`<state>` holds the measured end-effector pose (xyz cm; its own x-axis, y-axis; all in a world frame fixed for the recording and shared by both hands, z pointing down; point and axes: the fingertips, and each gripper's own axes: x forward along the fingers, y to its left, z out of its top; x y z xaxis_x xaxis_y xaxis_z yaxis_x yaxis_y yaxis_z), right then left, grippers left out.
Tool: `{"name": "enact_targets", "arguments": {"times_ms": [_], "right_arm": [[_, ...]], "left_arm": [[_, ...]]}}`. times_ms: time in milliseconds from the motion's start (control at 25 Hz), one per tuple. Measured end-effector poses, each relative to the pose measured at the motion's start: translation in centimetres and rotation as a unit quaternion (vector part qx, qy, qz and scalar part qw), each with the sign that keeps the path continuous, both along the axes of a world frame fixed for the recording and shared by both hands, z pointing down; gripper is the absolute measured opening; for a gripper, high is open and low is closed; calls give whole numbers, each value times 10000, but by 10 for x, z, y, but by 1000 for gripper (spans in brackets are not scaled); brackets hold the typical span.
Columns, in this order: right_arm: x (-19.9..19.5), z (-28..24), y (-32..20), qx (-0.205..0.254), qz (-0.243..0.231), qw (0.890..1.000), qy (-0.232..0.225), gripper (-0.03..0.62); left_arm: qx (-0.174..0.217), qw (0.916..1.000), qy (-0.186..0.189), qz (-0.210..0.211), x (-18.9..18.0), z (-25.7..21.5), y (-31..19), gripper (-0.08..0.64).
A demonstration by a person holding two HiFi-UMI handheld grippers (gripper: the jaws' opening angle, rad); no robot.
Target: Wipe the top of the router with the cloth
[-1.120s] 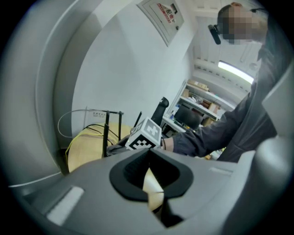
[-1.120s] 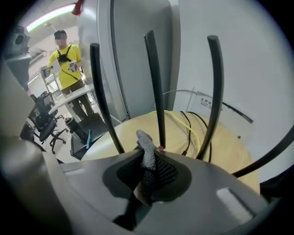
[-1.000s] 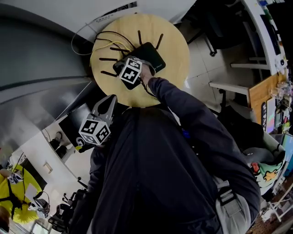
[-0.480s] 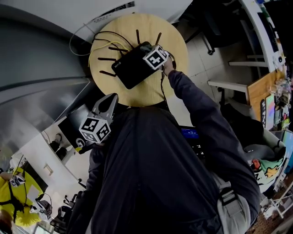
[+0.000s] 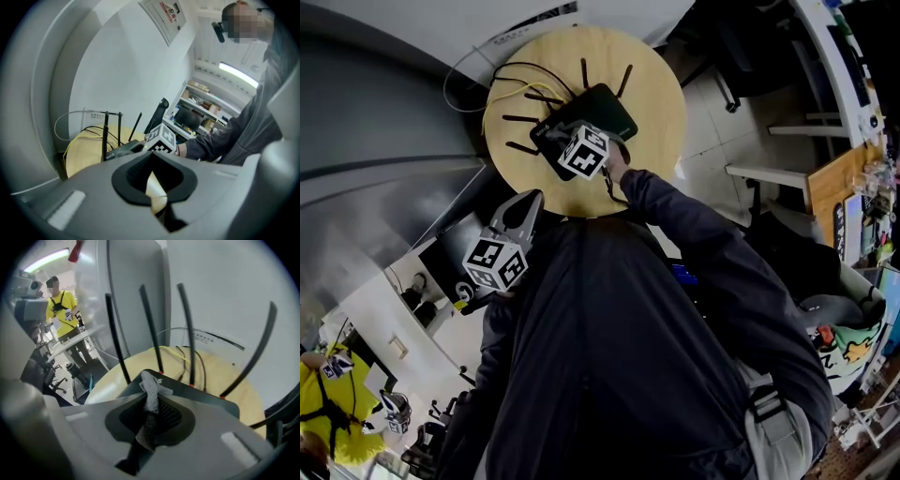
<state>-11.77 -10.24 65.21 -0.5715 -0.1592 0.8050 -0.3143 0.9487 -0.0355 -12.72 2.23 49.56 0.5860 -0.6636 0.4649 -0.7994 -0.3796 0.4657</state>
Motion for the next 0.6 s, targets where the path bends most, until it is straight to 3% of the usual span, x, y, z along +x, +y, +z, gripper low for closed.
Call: {"name": "enact_targets", "arguments": {"times_ms": [280,440,600], "right_arm": [[-28,17,43,-181,-378,9991,95,31],[-4,21,22,-158,-214,9993,244,31],[45,24,-17,-104,250,9989,393,31]], "left_arm": [[4,10000,17,-86,-6,1,3,0],[5,10000,34,-77,-5,1,3,0],[14,10000,44,-19,-1,2,2,0]]}}
